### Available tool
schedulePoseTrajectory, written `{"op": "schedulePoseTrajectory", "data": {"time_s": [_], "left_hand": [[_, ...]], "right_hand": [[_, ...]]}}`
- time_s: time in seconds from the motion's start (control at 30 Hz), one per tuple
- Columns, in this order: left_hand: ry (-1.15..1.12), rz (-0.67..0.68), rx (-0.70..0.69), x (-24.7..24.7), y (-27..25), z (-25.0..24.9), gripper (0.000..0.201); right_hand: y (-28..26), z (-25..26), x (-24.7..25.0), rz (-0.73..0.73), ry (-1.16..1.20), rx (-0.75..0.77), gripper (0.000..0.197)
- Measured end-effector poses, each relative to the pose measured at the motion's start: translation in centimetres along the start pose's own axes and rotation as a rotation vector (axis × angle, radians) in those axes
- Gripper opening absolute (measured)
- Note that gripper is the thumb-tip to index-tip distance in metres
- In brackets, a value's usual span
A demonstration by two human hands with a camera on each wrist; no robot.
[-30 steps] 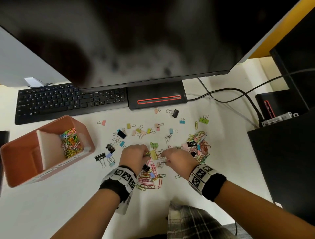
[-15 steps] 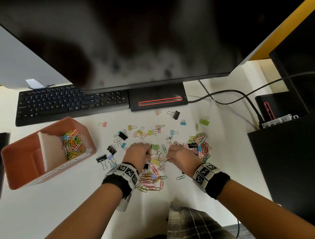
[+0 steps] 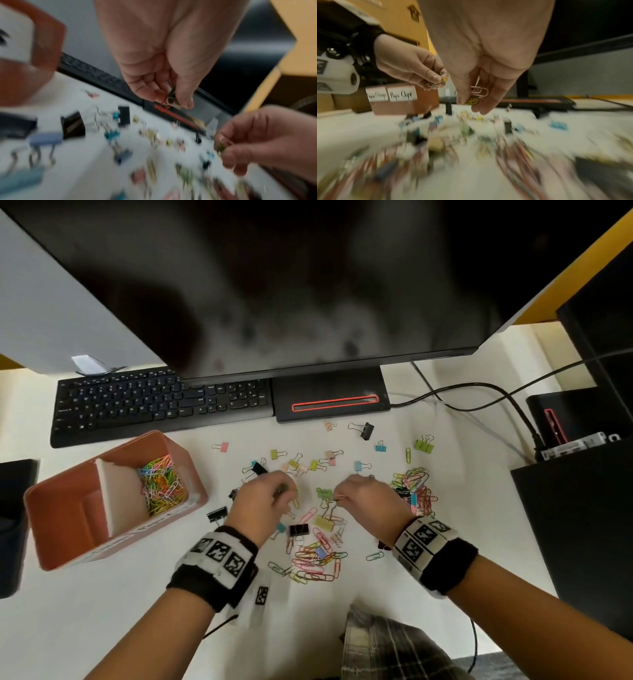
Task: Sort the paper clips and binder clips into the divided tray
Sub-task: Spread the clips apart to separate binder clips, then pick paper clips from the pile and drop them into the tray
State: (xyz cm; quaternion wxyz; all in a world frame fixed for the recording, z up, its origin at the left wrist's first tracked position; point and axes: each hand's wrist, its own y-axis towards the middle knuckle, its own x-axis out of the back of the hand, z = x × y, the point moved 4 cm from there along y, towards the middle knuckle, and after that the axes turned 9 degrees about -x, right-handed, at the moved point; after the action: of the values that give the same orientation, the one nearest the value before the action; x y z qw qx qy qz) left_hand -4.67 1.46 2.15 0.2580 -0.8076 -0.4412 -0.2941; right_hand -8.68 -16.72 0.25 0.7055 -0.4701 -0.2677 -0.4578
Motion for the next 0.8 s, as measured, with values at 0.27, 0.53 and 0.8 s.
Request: {"op": "schedulePoseTrajectory", "data": {"time_s": [0.27, 0.53, 0.8], "left_hand": [[0.036, -0.387, 0.308, 15.8, -5.2, 6.9, 0.009], [0.070, -0.312, 0.297, 16.9, -5.8, 9.8, 0.032], [-0.086, -0.043, -0.098, 9.2, -4.6, 4.5, 0.018]], "right_hand": [[4.5, 18.5, 3.2, -0.103, 0.243, 0.285, 0.017], [7.9, 25.4, 0.8, -0.075, 0.271, 0.192, 0.035], [1.4, 6.4, -0.4, -0.124, 0.109, -0.184, 0.027]]}}
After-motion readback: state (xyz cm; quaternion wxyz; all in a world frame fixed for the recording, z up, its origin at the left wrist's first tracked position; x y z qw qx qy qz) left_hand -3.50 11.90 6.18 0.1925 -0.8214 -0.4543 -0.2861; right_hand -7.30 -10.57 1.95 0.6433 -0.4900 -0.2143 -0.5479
